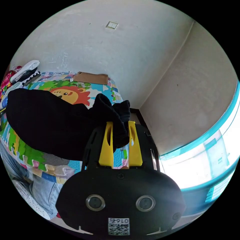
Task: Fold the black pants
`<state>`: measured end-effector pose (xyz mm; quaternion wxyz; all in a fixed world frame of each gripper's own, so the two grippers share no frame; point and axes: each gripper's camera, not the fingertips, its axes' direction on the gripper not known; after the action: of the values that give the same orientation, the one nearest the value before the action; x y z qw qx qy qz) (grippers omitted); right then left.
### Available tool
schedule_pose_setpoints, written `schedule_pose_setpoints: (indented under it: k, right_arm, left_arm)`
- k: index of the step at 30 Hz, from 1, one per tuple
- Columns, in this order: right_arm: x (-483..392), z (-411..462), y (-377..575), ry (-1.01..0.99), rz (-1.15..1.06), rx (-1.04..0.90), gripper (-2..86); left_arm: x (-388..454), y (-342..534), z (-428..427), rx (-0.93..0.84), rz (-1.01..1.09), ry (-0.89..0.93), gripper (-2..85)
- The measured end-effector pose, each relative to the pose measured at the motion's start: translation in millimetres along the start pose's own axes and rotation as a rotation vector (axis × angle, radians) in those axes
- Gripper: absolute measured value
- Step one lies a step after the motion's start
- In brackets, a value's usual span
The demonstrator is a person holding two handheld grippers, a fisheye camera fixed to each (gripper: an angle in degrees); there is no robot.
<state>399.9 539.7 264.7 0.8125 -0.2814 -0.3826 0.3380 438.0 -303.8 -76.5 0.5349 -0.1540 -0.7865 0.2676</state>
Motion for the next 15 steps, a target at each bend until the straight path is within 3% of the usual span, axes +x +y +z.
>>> schedule_pose_setpoints:
  k: [3,6,8,10,15]
  right_arm:
    - [-4.2,42.7,-27.2,0.012,0.032,-0.083,10.6]
    - [-9.4,59.7,-32.1,0.055,0.211,-0.156,11.6]
    - [-28.2,37.0,-21.4,0.073,0.283,-0.018,10.5]
    - [-74.1,-2.6,-1.0,0.032,0.294,0.198,11.0]
    - [-216.2,-56.9,20.0,-0.365,-0.069,0.316,15.4]
  left_arm:
    - [5.7,30.8,-18.5,0.020,-0.002,0.049,-0.9]
    - [2.9,53.9,-39.1,0.043,-0.033,-0.009,-0.5]
    - [-5.7,64.1,-54.6,0.066,-0.046,-0.094,0.7]
    - [-12.2,65.2,-56.4,0.042,-0.024,-0.069,2.8]
    - [-25.5,52.9,-19.3,-0.082,-0.043,0.141,8.0]
